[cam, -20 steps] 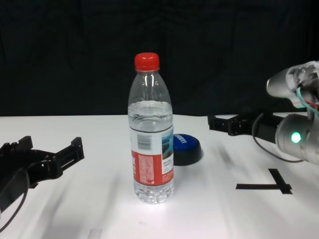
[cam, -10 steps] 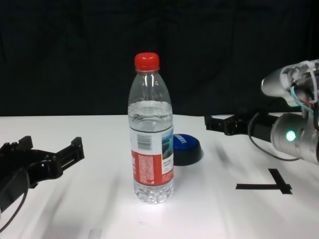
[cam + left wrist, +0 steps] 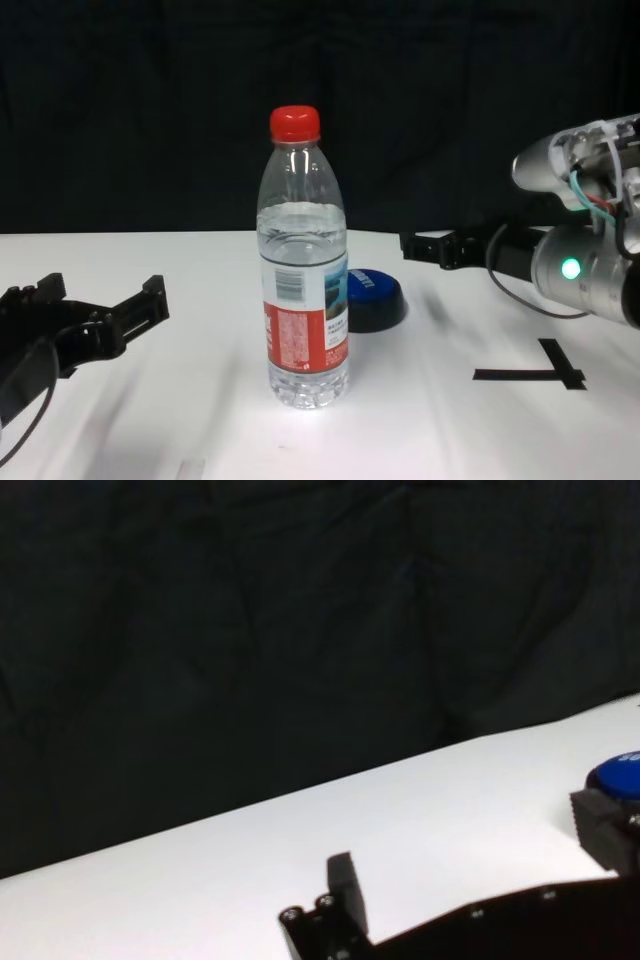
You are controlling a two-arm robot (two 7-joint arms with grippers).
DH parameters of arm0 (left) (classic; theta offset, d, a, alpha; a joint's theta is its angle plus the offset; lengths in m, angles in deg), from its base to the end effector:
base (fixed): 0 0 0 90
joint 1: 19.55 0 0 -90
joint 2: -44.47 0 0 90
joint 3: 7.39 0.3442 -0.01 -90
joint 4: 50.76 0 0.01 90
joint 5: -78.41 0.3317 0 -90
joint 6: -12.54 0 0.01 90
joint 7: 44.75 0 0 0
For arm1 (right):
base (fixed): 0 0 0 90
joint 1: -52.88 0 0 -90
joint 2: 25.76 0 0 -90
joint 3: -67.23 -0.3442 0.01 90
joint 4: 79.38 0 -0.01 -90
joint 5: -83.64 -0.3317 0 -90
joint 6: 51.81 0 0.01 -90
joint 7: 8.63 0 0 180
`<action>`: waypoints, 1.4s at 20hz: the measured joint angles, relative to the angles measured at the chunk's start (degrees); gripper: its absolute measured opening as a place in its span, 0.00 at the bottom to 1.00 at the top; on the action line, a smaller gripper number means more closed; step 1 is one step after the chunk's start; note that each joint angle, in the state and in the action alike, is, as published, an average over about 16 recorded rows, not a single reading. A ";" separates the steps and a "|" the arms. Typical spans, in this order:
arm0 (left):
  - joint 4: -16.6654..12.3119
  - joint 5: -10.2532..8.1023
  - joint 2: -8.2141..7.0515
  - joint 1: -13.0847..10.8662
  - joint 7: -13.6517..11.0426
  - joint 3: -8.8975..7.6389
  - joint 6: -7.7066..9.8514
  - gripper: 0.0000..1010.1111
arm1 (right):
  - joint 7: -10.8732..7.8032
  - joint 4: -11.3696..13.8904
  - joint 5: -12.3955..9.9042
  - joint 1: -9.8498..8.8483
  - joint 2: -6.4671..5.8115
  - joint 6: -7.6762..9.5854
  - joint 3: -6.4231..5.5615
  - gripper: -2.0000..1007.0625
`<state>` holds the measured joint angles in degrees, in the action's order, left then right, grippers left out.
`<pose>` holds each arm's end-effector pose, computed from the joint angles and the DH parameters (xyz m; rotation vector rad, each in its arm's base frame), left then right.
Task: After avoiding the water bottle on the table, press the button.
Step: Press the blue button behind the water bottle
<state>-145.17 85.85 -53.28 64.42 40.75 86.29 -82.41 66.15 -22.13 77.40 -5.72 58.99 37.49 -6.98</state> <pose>0.3143 0.0216 -0.3621 0.1604 -0.2345 1.3938 0.5224 0.0300 -0.3165 -0.1167 -0.0444 -1.1204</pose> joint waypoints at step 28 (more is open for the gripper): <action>0.00 0.00 0.00 0.00 0.00 0.00 0.00 0.99 | -2.82 -11.45 -0.13 6.95 2.34 -4.19 1.61 1.00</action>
<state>-145.17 85.85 -53.28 64.42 40.75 86.29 -82.41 63.33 -33.58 77.27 1.23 61.33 33.30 -5.37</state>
